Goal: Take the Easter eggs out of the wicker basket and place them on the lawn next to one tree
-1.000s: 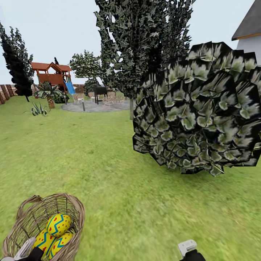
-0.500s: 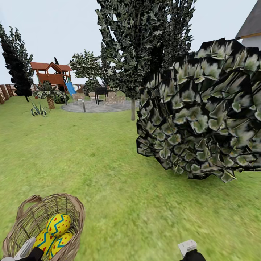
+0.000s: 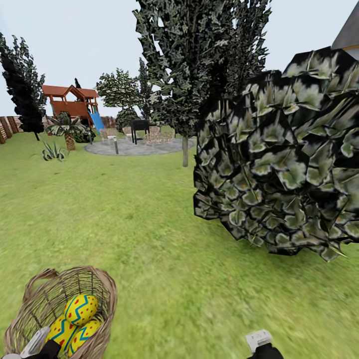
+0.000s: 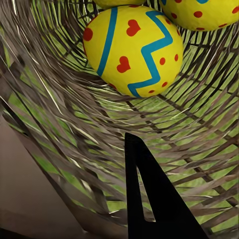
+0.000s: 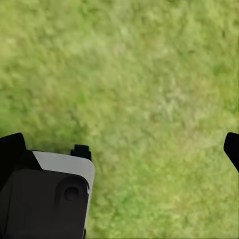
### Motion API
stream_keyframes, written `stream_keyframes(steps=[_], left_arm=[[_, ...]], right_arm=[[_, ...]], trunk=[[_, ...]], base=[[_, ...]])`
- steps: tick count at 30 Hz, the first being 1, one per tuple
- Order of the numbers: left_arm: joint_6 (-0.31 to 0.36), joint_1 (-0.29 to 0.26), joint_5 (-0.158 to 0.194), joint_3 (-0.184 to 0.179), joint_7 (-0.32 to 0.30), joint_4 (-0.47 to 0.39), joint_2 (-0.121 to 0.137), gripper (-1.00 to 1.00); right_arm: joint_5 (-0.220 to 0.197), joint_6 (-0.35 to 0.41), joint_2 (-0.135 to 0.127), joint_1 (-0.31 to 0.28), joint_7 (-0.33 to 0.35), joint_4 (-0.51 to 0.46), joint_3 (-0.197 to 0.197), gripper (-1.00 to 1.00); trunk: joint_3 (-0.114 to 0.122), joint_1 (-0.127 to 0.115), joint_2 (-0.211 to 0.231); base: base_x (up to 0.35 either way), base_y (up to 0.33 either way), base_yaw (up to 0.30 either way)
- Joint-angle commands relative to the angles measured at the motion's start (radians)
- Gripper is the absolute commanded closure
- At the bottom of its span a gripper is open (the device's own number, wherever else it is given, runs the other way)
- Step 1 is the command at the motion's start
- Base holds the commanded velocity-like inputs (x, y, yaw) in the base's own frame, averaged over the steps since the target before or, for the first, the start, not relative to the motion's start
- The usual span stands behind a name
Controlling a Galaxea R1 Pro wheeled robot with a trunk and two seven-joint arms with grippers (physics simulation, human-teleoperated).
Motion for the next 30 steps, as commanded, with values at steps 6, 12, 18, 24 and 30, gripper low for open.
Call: stream_keyframes(steps=[6, 12, 18, 24, 30], left_arm=[[0.001, -0.001, 0.018, 0.0, 0.009, -0.001, -0.001, 1.0], [0.001, -0.001, 0.017, 0.0, 0.008, -0.001, -0.002, 1.0], [0.001, -0.001, 0.017, 0.0, 0.009, -0.001, -0.002, 1.0], [0.001, -0.001, 0.017, 0.0, 0.008, -0.001, -0.002, 1.0], [0.001, -0.001, 0.017, 0.0, 0.008, -0.001, -0.002, 1.0]], right_arm=[[0.005, 0.006, -0.001, 0.0, 0.0, -0.002, 0.0, -1.0], [0.004, 0.006, -0.001, 0.0, 0.0, -0.002, 0.0, -1.0], [0.005, 0.006, 0.0, 0.0, 0.001, -0.002, 0.001, -1.0], [0.009, 0.006, -0.001, 0.0, 0.003, -0.001, 0.001, -1.0], [0.009, 0.006, -0.001, 0.0, 0.003, -0.001, 0.001, -1.0]], trunk=[[0.0, 0.001, -0.001], [0.0, 0.001, -0.001], [0.0, 0.001, -0.001], [-0.002, 0.001, -0.001], [-0.005, 0.001, -0.001]], base=[[0.297, 0.193, 0.078], [0.301, 0.185, 0.281], [0.305, 0.18, 0.099], [0.306, 0.178, -0.266], [0.307, 0.184, -0.293]])
